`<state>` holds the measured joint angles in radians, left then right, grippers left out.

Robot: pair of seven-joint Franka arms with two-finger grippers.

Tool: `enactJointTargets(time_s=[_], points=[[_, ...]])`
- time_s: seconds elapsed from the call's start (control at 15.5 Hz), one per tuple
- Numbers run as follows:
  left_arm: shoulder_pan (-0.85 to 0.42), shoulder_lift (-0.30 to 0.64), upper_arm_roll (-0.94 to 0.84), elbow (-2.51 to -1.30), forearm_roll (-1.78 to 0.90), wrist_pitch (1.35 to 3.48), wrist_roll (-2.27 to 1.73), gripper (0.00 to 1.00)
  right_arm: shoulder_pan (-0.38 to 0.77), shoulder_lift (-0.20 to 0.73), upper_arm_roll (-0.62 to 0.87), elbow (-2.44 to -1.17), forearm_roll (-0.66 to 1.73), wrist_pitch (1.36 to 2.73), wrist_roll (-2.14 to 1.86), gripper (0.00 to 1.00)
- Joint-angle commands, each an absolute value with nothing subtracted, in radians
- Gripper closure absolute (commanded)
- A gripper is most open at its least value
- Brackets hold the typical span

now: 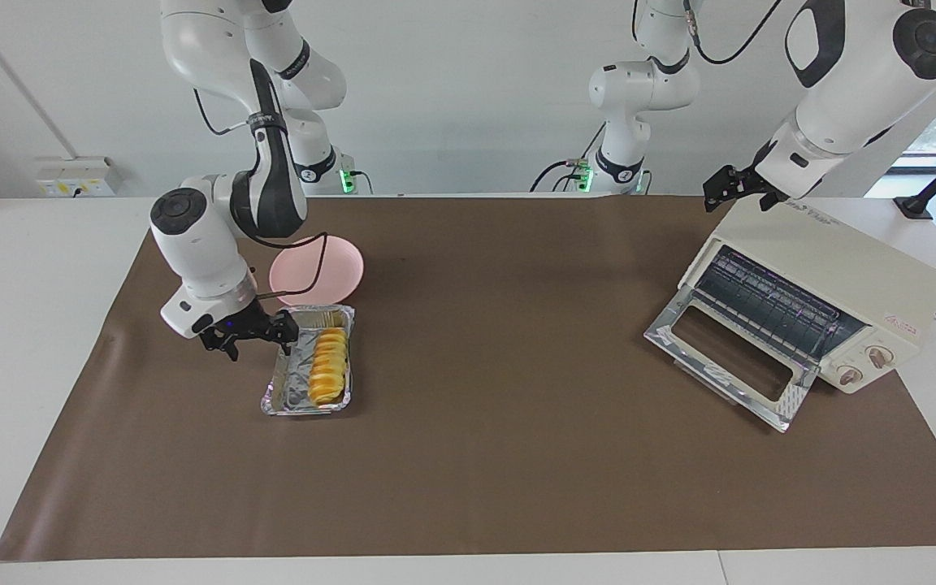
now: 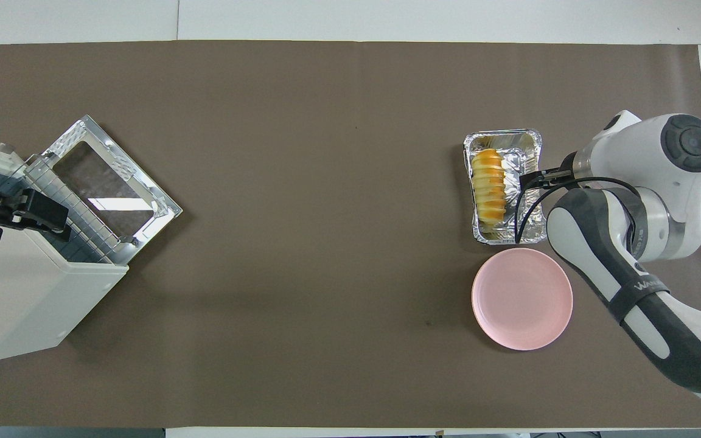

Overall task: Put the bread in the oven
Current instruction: 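Release the bread rolls into the foil tray with the right gripper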

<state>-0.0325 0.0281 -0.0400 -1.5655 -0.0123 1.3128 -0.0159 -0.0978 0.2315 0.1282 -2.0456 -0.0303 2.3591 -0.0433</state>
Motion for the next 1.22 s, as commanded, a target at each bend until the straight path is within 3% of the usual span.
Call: enactJointTargets(time_s=[0.0,0.13,0.58,0.9,1.16], points=[[-0.023,0.006,-0.045,-1.586,0.005,1.319,-0.012,0.00,-0.123,0.218,0.135,-2.124,-0.048,2.453,-0.044,0.00],[-0.023,0.006,-0.046,-1.586,0.005,1.319,-0.012,0.00,-0.123,0.218,0.135,-2.131,-0.048,2.456,-0.046,0.14],[-0.023,0.006,-0.046,-1.586,0.005,1.319,-0.012,0.00,-0.118,0.216,0.135,-2.137,-0.049,2.459,-0.046,1.00],[-0.023,0.006,-0.046,-1.586,0.005,1.319,-0.012,0.00,-0.112,0.219,0.137,-2.093,-0.048,2.433,-0.035,1.00],[-0.023,0.006,-0.046,-1.586,0.005,1.319,-0.012,0.00,-0.078,0.244,0.140,-1.959,-0.032,2.340,-0.028,1.00]])
